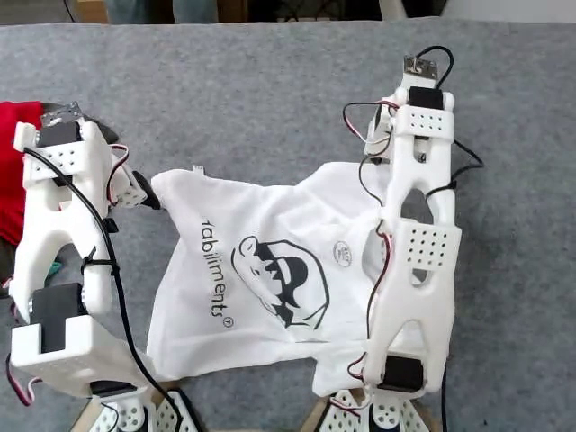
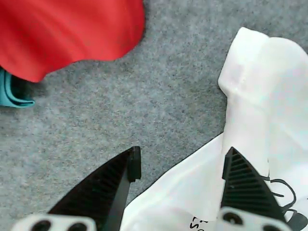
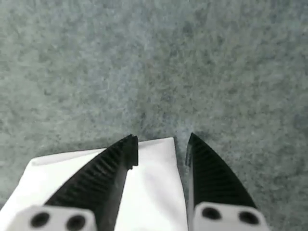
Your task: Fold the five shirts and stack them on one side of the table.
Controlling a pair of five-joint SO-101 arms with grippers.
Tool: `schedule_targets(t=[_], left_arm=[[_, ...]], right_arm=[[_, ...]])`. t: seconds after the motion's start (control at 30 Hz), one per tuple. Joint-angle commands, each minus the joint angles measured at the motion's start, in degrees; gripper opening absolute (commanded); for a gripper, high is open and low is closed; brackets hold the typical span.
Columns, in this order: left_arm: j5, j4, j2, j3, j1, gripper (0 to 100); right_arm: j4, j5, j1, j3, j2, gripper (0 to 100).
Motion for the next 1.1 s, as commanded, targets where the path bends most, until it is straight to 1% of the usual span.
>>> schedule_targets(t=[0.0,0.27,0.37,0.5,0.57,0.77,1.07], left_arm=[[-0.44,0.35,-2.64,-1.45,-0.13,29],[-0.44,0.35,-2.64,-1.45,-0.48,29],[-0.44,0.35,-2.64,-1.45,-0.48,29],[-0.44,0.35,-2.64,-1.45,-0.48,29],[-0.44,0.35,-2.64,-1.45,-0.48,29],[-0.44,0.35,-2.46,-1.45,-0.48,29],[-0.44,0.35,-2.11,-1.45,-0.48,29]], right_arm=[[-0.53,0.35,-0.35,-1.89,0.31,17.8],[2.02,0.53,-0.44,-2.59,1.54,18.0],[4.66,0.70,-0.44,-6.46,1.54,18.0],[10.46,6.68,-0.70,-16.13,1.98,18.0],[12.48,8.70,-0.79,-17.98,2.07,18.0],[12.75,12.84,-0.44,-16.84,4.00,18.0],[11.87,13.10,-0.44,-16.84,6.46,18.0]])
